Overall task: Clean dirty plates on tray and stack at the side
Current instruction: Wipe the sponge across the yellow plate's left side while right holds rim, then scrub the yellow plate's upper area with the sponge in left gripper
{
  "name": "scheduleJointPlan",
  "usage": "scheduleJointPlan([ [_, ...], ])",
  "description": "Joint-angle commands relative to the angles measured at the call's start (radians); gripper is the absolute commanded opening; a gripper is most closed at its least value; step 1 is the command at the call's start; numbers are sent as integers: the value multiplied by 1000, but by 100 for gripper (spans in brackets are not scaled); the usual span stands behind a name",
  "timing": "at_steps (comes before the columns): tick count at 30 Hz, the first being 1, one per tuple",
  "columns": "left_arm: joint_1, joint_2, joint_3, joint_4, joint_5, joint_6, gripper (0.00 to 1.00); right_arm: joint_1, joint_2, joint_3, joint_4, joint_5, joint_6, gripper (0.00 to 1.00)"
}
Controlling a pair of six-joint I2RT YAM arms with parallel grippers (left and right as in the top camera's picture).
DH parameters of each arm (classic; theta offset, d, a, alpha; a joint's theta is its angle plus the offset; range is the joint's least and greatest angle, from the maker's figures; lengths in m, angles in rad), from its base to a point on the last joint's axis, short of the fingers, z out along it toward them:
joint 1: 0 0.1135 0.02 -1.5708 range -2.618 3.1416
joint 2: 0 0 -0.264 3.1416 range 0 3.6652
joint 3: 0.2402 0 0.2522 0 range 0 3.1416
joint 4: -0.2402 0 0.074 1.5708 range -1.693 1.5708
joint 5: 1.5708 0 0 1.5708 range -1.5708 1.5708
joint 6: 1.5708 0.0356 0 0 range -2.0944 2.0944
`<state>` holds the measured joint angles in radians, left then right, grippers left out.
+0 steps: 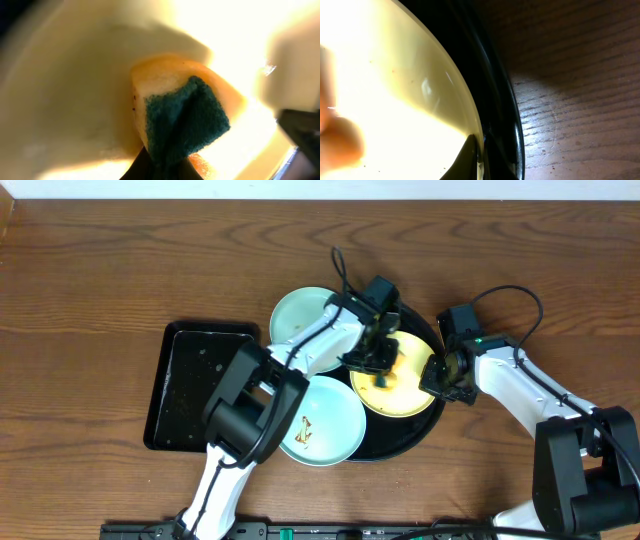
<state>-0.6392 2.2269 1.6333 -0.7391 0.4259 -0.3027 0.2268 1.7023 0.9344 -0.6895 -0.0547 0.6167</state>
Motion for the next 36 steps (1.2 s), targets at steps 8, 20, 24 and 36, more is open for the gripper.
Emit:
scheduleJointPlan([
  [8,53,60,-20,-123,-345,-13,7,4,6,-22,-20,40,-11,2],
  [20,35,-2,10,-143,-234,37,25,4,6,-22,-13,40,-11,2],
  [24,29,-57,38,-143,-223,37,19,4,6,-22,-12,40,-11,1],
  [36,24,-196,48,-135,-74,37,7,4,6,-22,-12,40,-12,1],
])
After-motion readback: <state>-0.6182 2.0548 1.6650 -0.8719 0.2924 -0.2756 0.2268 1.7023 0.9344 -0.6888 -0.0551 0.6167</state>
